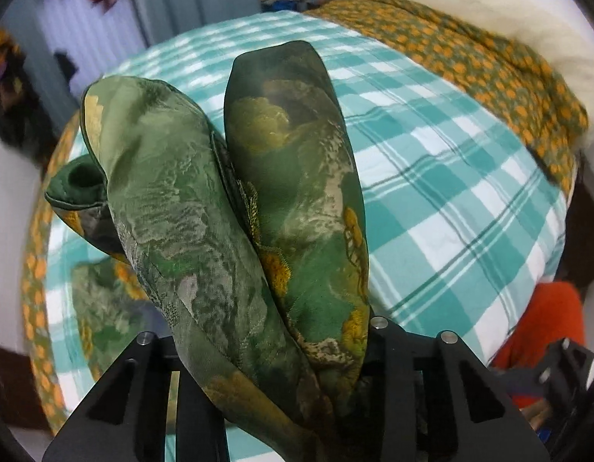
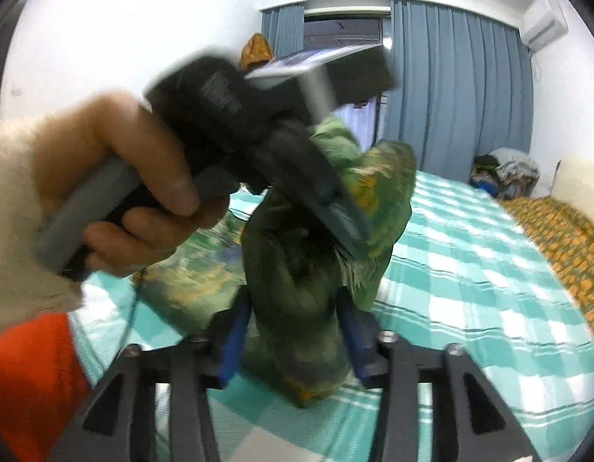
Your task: Fold large clothes
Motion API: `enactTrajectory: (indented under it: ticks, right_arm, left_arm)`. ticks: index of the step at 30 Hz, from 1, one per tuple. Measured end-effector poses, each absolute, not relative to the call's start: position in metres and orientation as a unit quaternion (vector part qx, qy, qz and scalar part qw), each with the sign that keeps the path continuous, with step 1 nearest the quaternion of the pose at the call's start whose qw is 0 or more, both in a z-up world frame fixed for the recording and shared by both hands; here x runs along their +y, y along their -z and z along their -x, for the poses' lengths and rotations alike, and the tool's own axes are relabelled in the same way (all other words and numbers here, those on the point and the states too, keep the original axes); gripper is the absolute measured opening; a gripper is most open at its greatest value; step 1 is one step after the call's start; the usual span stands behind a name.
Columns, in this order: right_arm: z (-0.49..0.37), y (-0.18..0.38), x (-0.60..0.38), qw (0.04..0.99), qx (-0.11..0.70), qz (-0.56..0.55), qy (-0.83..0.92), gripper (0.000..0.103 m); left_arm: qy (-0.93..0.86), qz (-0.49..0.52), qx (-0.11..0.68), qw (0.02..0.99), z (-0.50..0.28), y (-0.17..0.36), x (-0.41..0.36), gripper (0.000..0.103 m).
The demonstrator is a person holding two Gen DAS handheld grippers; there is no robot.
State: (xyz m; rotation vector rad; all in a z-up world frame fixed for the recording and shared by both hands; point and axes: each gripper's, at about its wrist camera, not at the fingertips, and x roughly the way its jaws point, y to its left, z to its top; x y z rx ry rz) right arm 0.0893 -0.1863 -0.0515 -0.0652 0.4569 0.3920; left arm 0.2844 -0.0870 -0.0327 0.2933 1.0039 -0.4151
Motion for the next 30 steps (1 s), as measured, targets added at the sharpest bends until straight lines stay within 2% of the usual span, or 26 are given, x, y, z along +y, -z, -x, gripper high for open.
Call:
enactTrajectory:
  ticks: [5, 7, 11, 21, 26, 30]
  right_arm:
    - [-0.098, 0.061, -0.212, 0.944, 0.268, -0.025, -0.189, 0.049]
    - [-0.110, 0.071, -0.219, 0.936, 0.296, -0.044, -0.185, 0.037]
    - [-0.133, 0.080, -0.215, 0.920, 0.330, -0.067, -0.199, 0.033]
    - [-0.211, 0.103, -0.131, 0.889, 0.374, -0.036, -0.263, 0.033]
    - [-0.238, 0.159, -0.099, 0.843, 0.466, -0.025, -0.268, 0.032]
    - [-0.234, 0.164, -0.084, 0.848, 0.467, 0.014, -0.249, 0.032]
  left_arm:
    - [0.179, -0.062, 0.500, 0.845, -0.300, 0.037, -0.002, 0.035]
    - [0.178, -0.037, 0.506, 0.843, -0.303, 0.041, 0.024, 0.035]
    - [0.173, -0.019, 0.508, 0.843, -0.306, 0.052, 0.064, 0.035]
    - [0.150, 0.032, 0.525, 0.837, -0.317, 0.104, 0.134, 0.037]
    - [0.148, 0.069, 0.544, 0.823, -0.318, 0.145, 0.162, 0.046]
    - [0.162, 0.101, 0.541, 0.819, -0.319, 0.160, 0.169, 0.046]
